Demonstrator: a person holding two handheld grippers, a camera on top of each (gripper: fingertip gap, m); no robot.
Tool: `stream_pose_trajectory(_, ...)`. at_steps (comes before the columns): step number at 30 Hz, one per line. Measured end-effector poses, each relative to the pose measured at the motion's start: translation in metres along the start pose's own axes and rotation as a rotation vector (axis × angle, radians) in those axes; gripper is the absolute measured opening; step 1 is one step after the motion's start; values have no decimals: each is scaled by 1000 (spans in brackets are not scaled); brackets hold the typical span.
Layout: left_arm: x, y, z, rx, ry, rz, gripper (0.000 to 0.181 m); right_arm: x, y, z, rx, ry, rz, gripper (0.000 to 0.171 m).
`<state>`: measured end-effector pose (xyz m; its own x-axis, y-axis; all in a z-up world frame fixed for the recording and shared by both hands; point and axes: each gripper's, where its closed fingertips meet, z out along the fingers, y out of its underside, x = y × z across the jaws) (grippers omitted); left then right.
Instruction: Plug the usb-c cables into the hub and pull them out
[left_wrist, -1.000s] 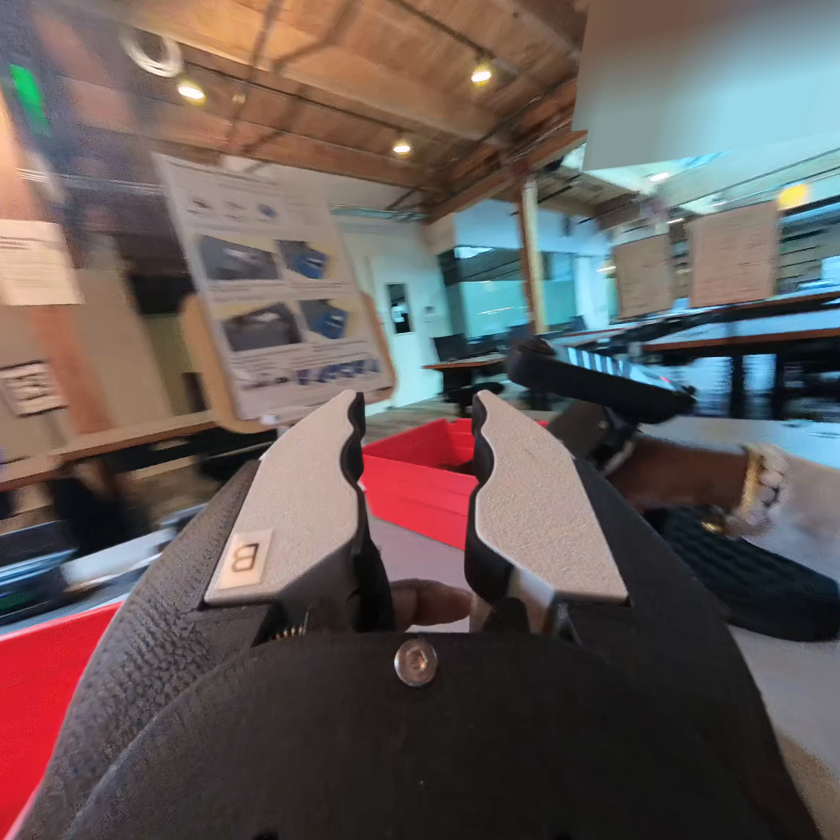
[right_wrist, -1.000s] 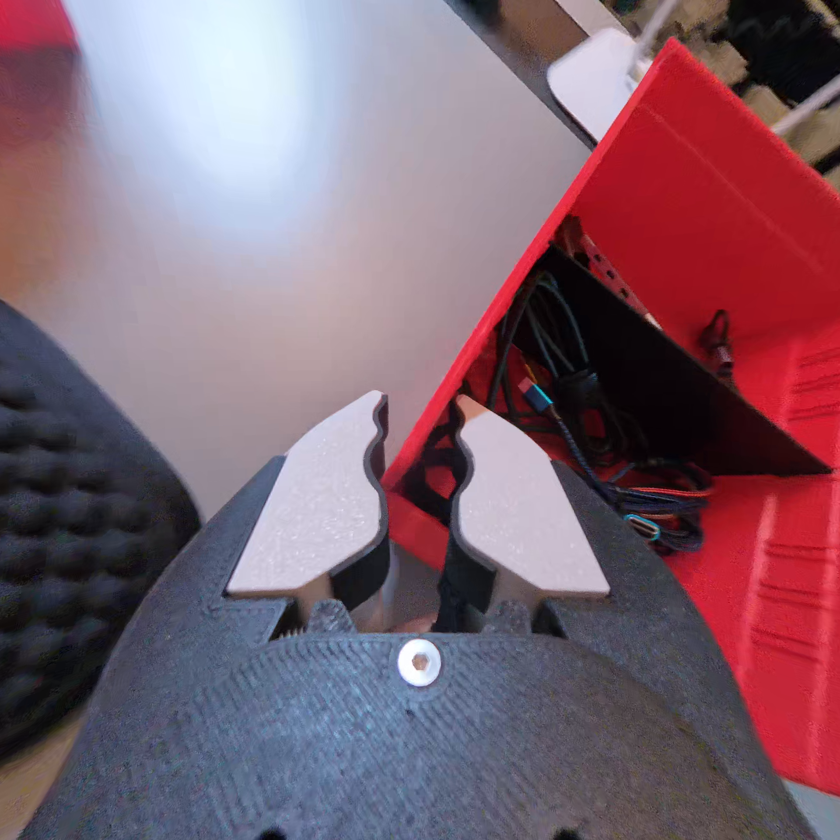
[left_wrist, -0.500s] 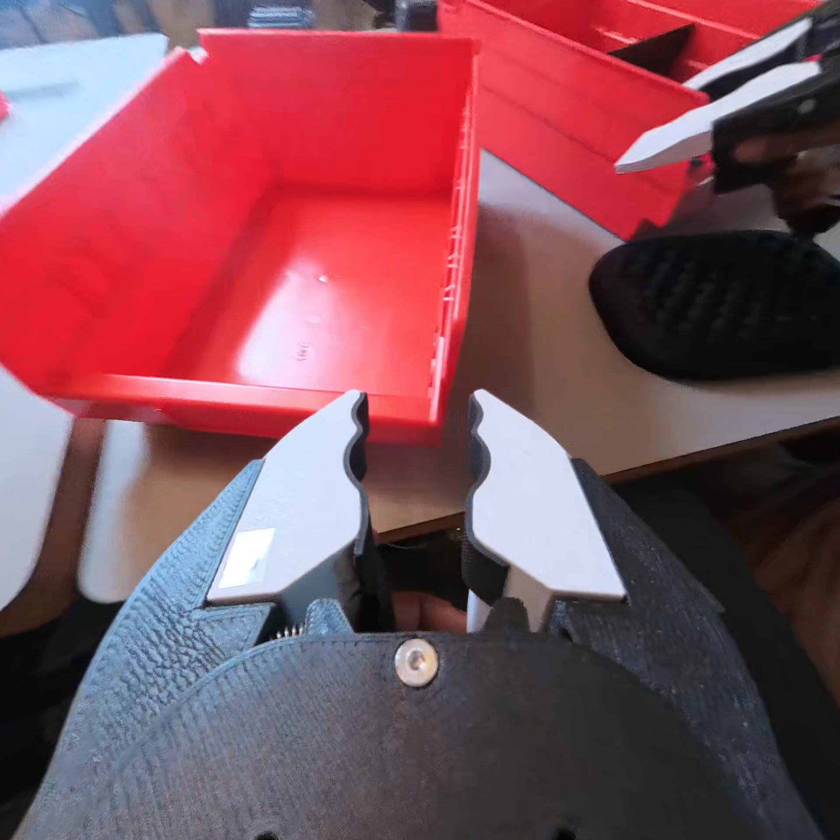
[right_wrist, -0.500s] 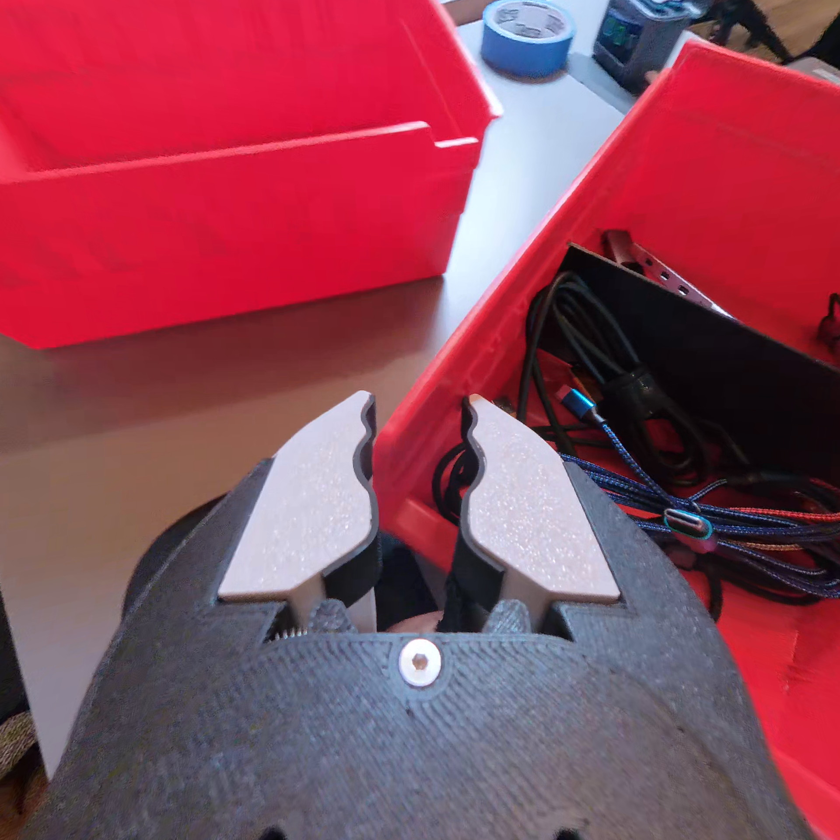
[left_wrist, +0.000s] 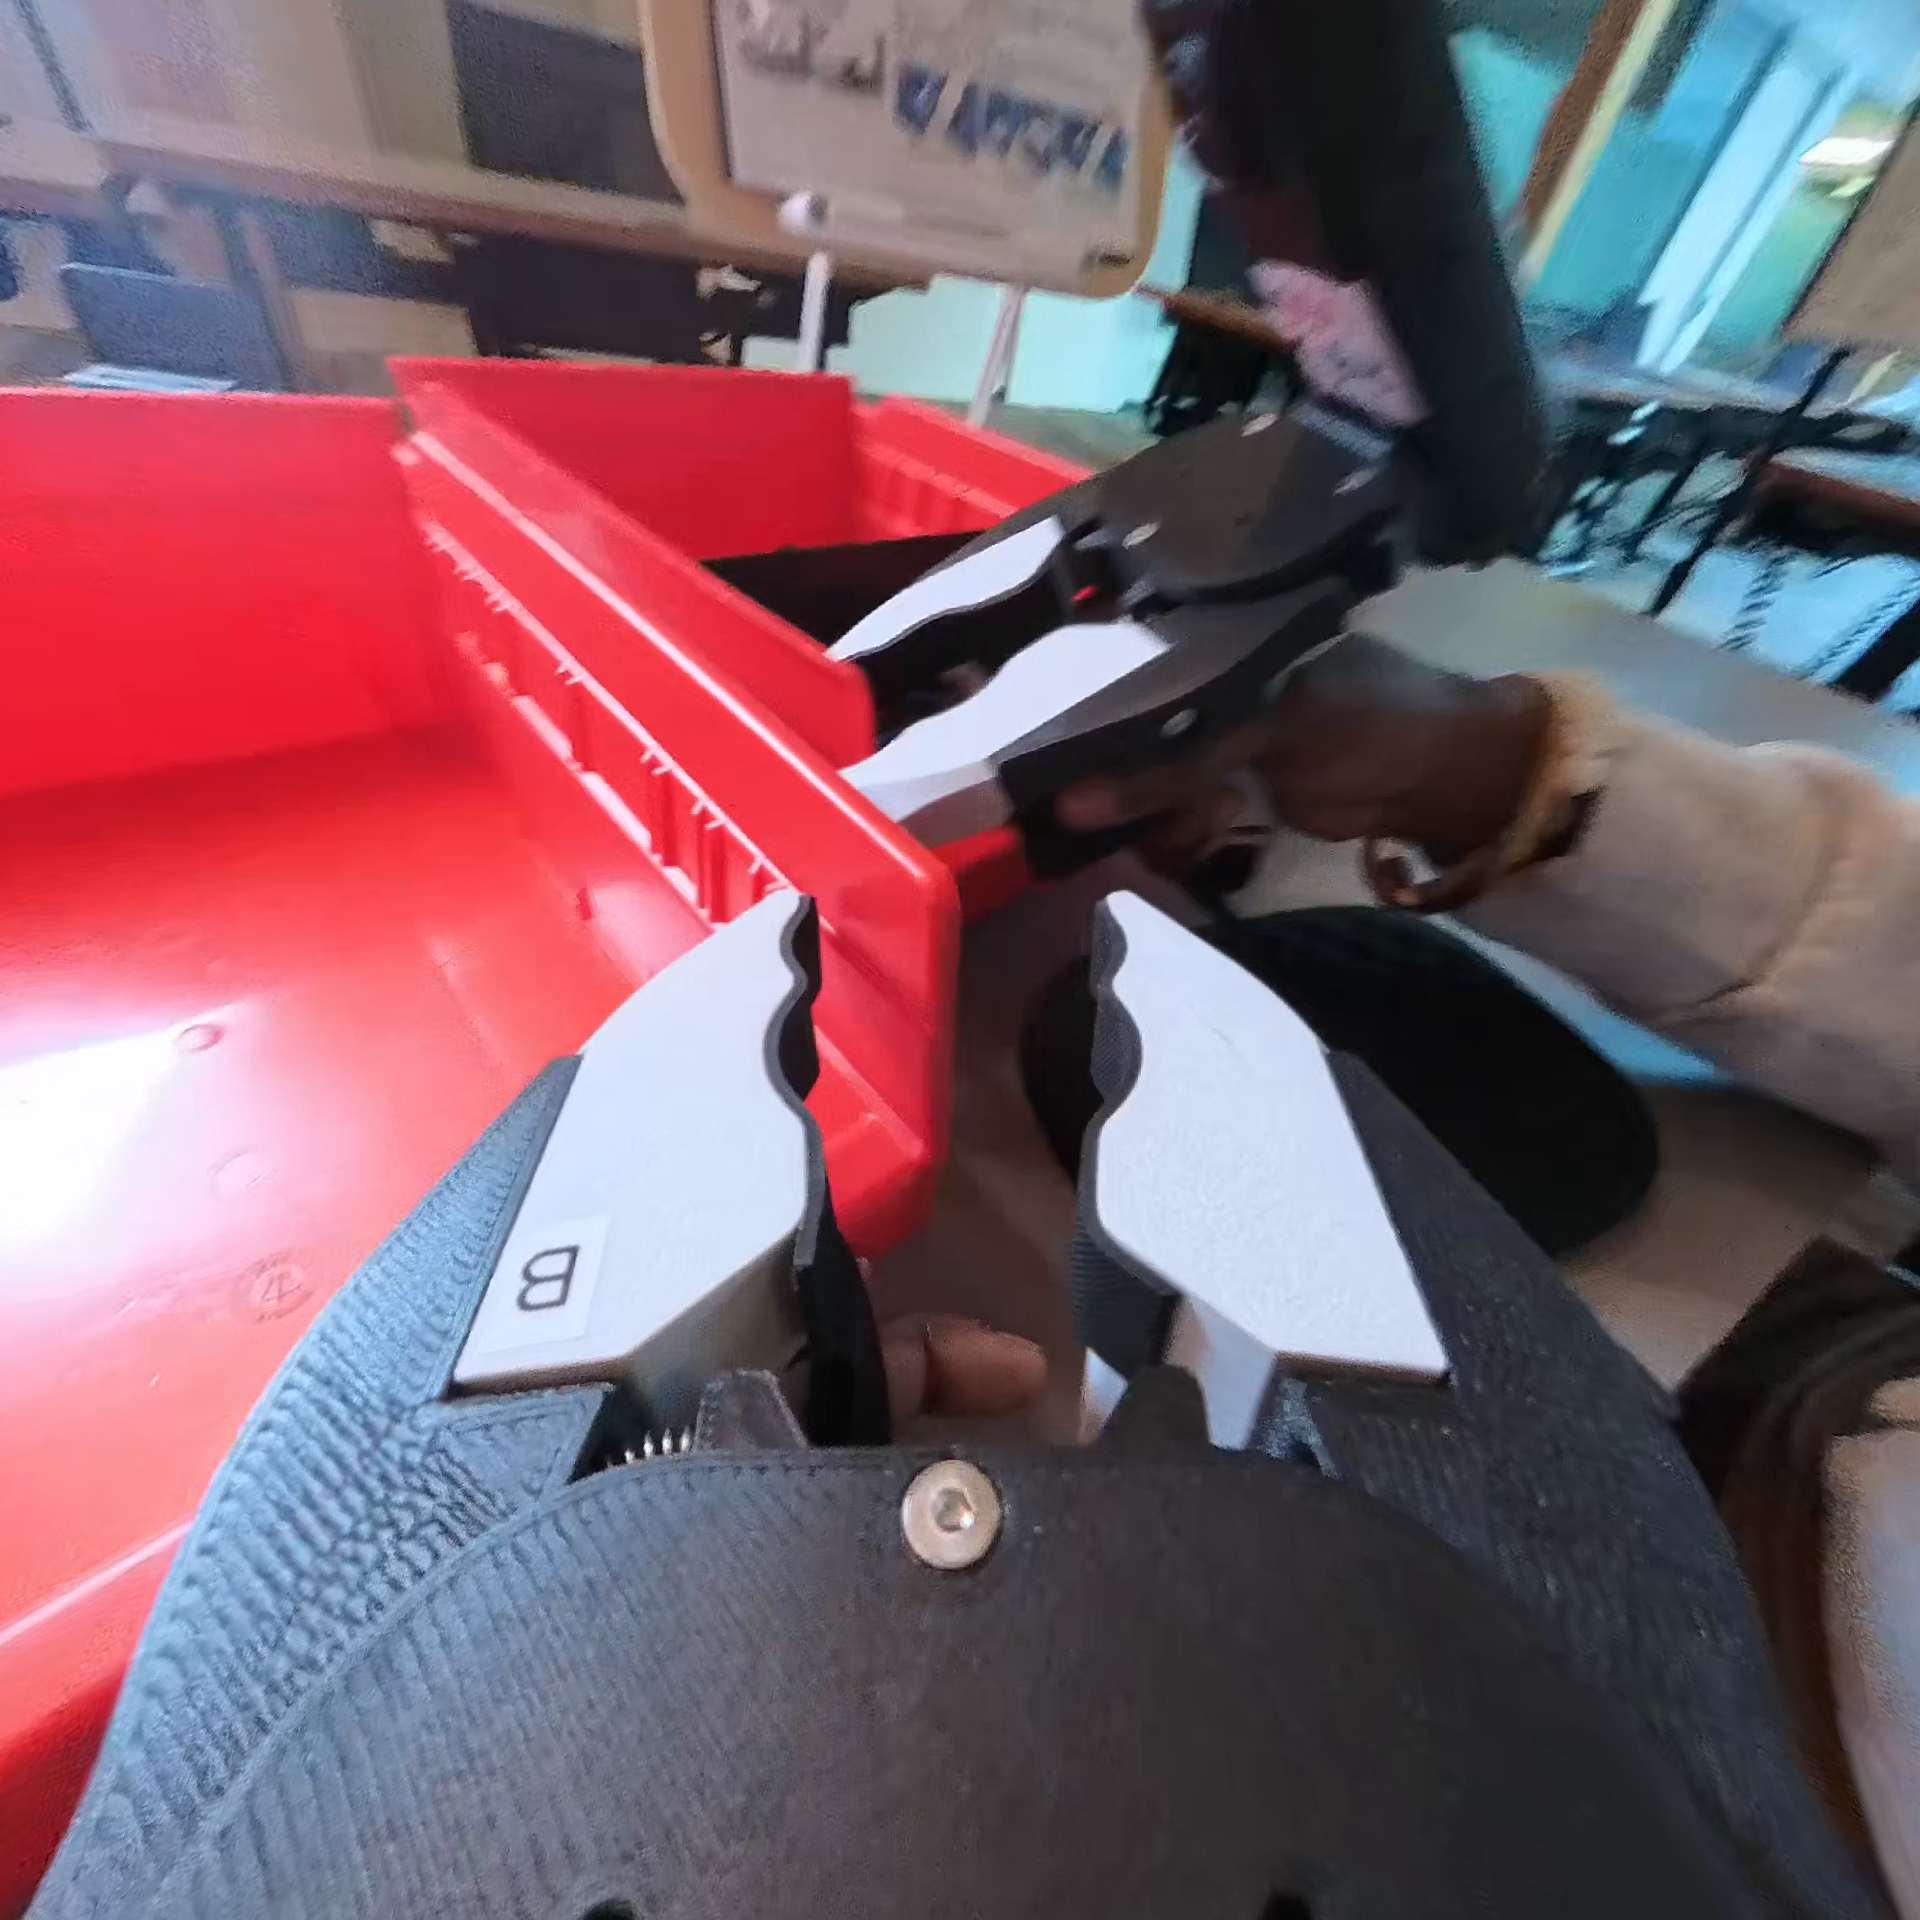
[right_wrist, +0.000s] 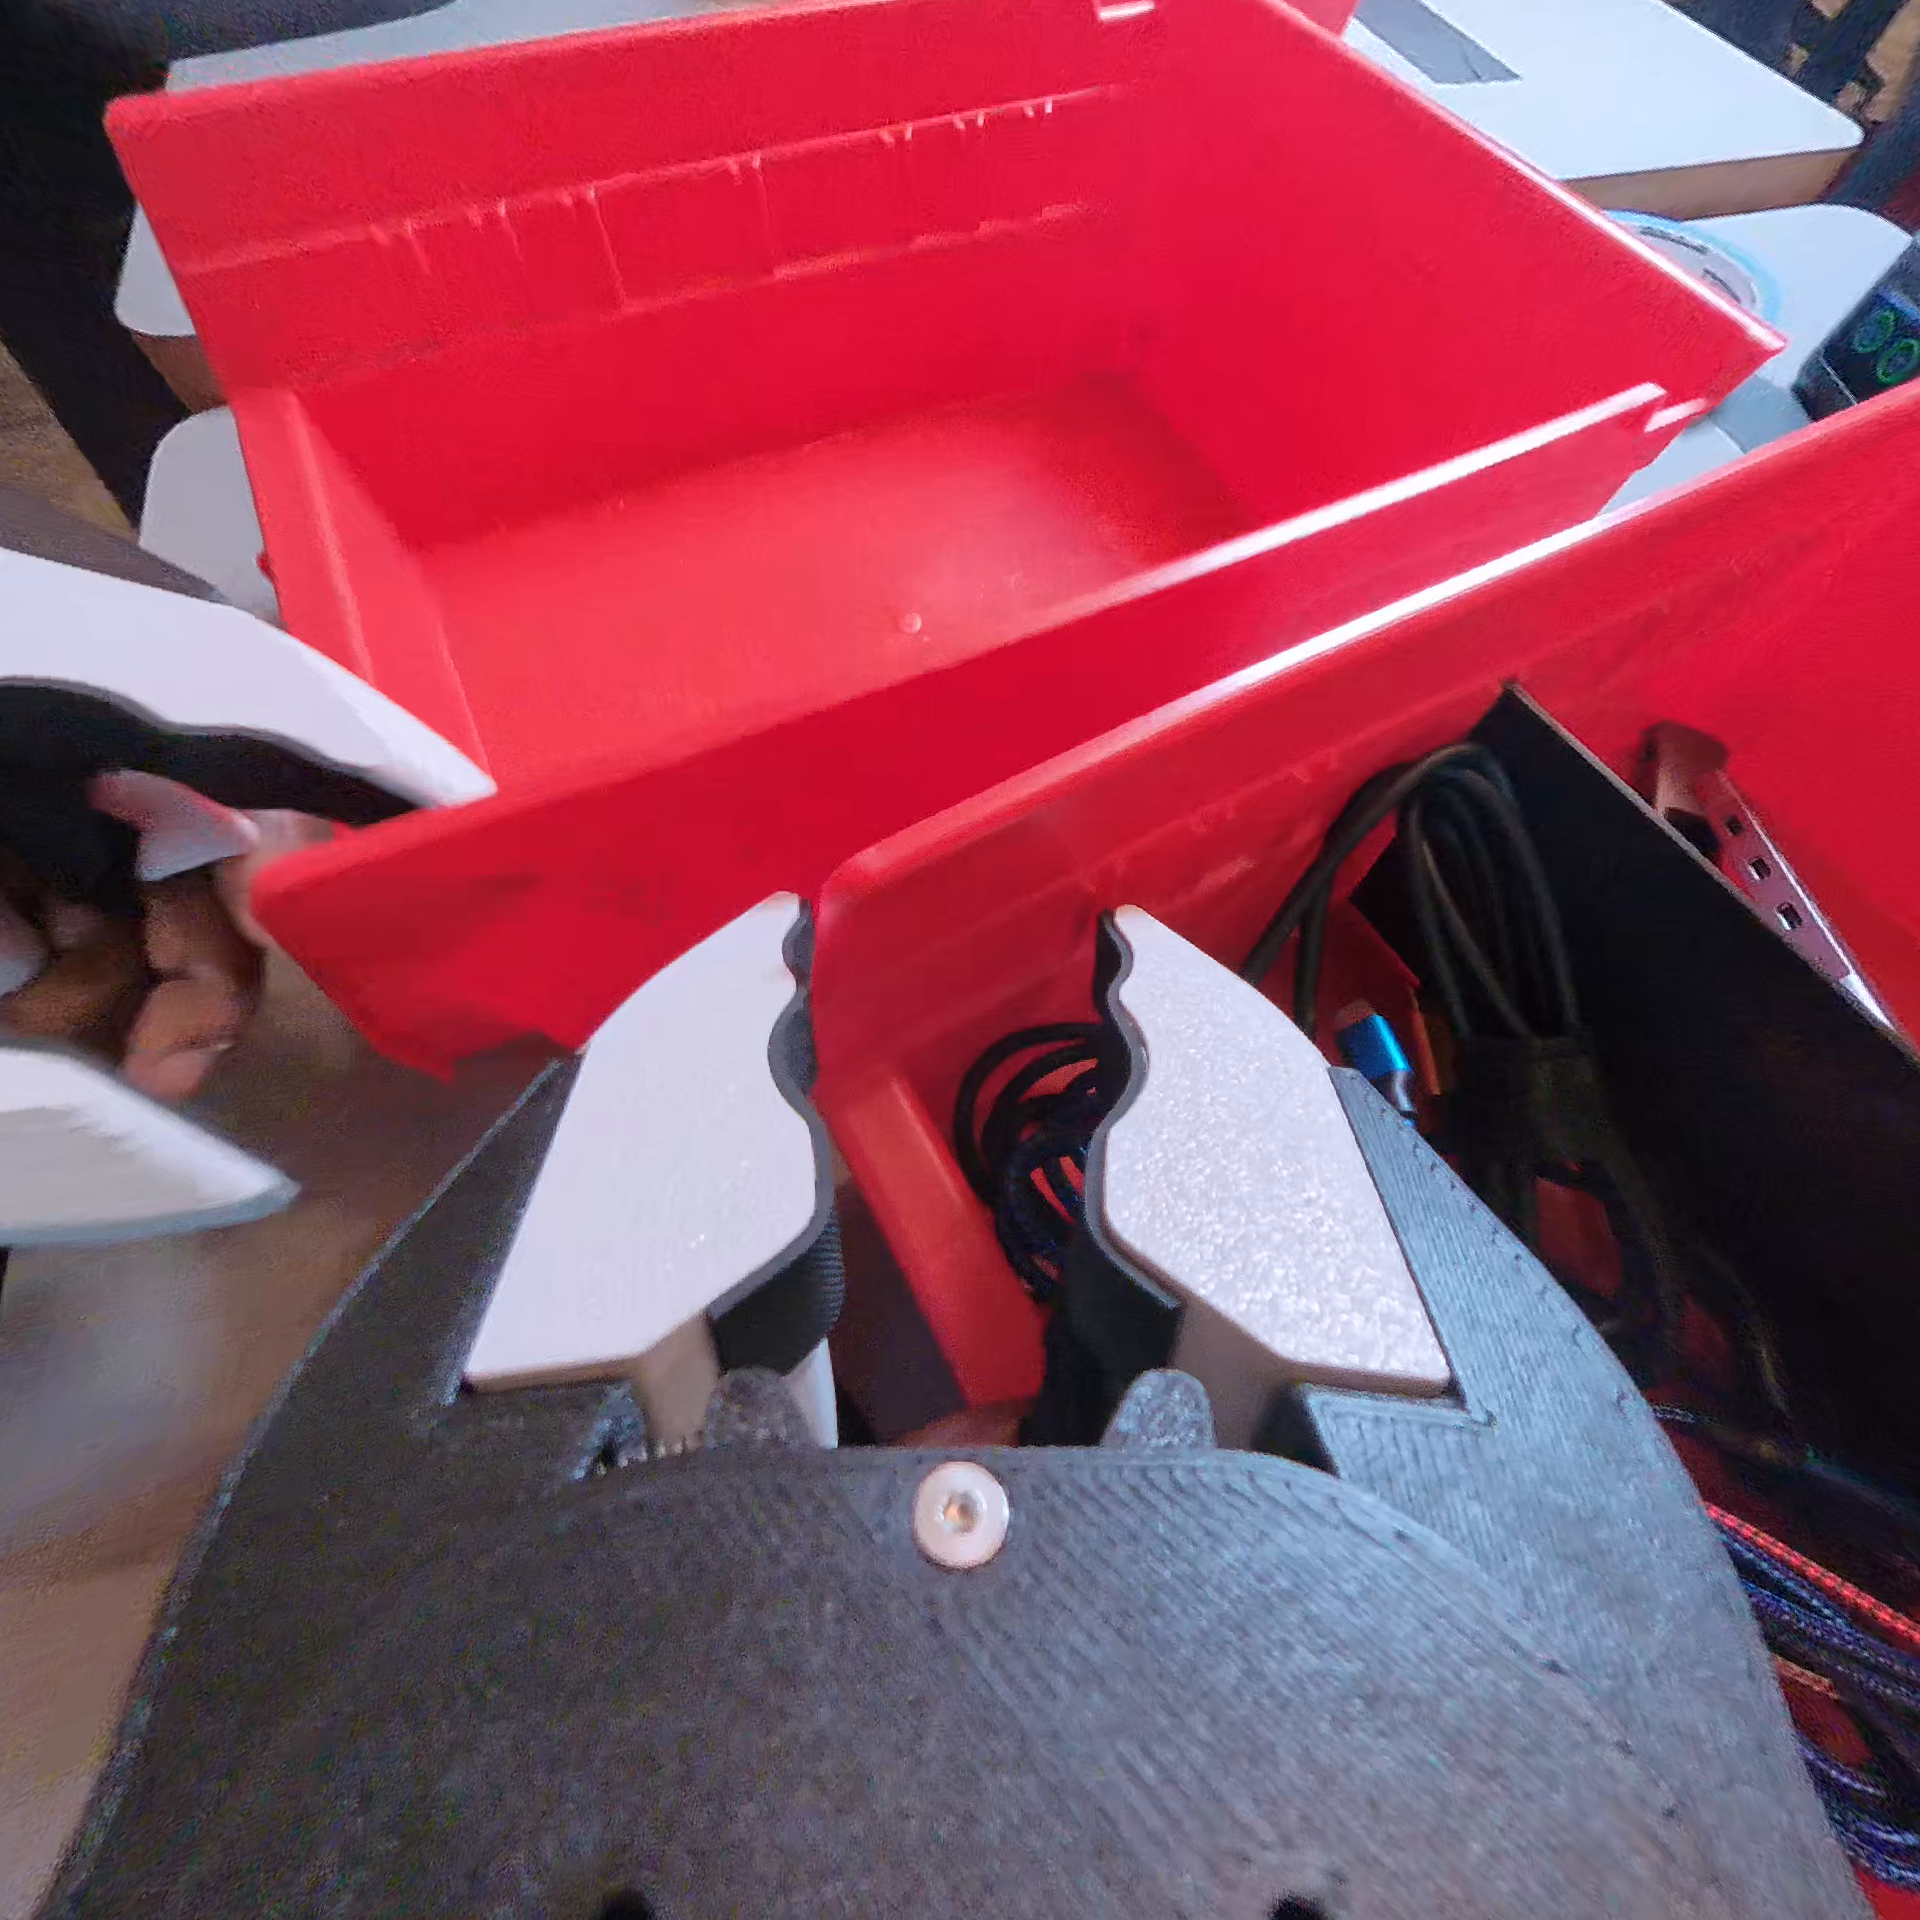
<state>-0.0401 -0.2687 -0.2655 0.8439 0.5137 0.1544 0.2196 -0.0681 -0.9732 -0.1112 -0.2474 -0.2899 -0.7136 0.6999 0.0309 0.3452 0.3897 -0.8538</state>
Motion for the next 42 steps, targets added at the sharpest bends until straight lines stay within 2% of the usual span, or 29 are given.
stream_pose_trajectory(2, 4, -9, -8, 28, 15, 10, 47, 3, -2, 3, 18, -39, -8, 52)
stream_pose_trajectory(4, -3, -24, -29, 82, -59, 56, 44, 2, -3, 4, 40, -94, -6, 51)
stream_pose_trajectory(6, -23, -39, -59, 140, -204, 81, 44, 2, -1, 3, 47, -143, 33, 50)
stream_pose_trajectory(9, -70, -54, -115, 206, -530, 82, 50, 4, -4, -7, 93, -133, 89, 49)
stream_pose_trajectory(11, -97, -48, -145, 237, -695, 76, 53, 7, -16, -24, 198, -52, 155, 54)
stream_pose_trajectory(13, -119, -33, -157, 241, -786, 40, 57, 1, -30, -45, 322, 21, 211, 62)
stream_pose_trajectory(15, -129, -19, -151, 241, -790, -1, 59, -20, -37, -60, 429, 38, 231, 60)
stream_pose_trajectory(17, -135, -7, -141, 196, -788, 14, 57, -52, -27, -54, 405, 0, 190, 47)
stream_pose_trajectory(18, -139, 1, -137, 147, -795, 25, 49, -62, -17, -45, 350, 1, 164, 48)
stream_pose_trajectory(21, -139, 18, -133, 7, -788, 29, 8, -62, -4, -28, 234, 76, 134, 53)
stream_pose_trajectory(23, -124, 24, -132, -85, -702, -17, 8, -56, -4, -24, 225, 108, 153, 50)
stream_pose_trajectory(25, -105, 30, -135, -228, -609, -105, 20, -53, 4, -16, 160, 127, 169, 52)
stream_pose_trajectory(27, -96, 32, -139, -293, -584, -119, 32, -49, 7, -12, 128, 140, 188, 50)
stream_pose_trajectory(29, -104, 27, -138, -244, -656, -45, 43, -45, 8, -10, 114, 156, 211, 44)
stream_pose_trajectory(31, -117, 22, -133, -160, -727, 37, 55, -35, 12, -9, 92, 217, 241, 18)
stream_pose_trajectory(32, -120, 22, -128, -125, -737, 51, 43, -34, 13, -7, 79, 219, 236, 16)
stream_pose_trajectory(33, -122, 21, -125, -89, -753, 38, 24, -33, 12, -7, 75, 235, 220, 15)
stream_pose_trajectory(34, -124, 19, -127, -74, -783, 20, 18, -32, 11, -8, 77, 265, 182, 13)
stream_pose_trajectory(38, -106, -18, -142, -75, -887, 151, 14, -33, -17, -31, 213, 427, -84, 8)
stream_pose_trajectory(42, -71, -74, -156, 126, -902, 224, 13, -43, -51, -75, 438, 431, -114, 10)
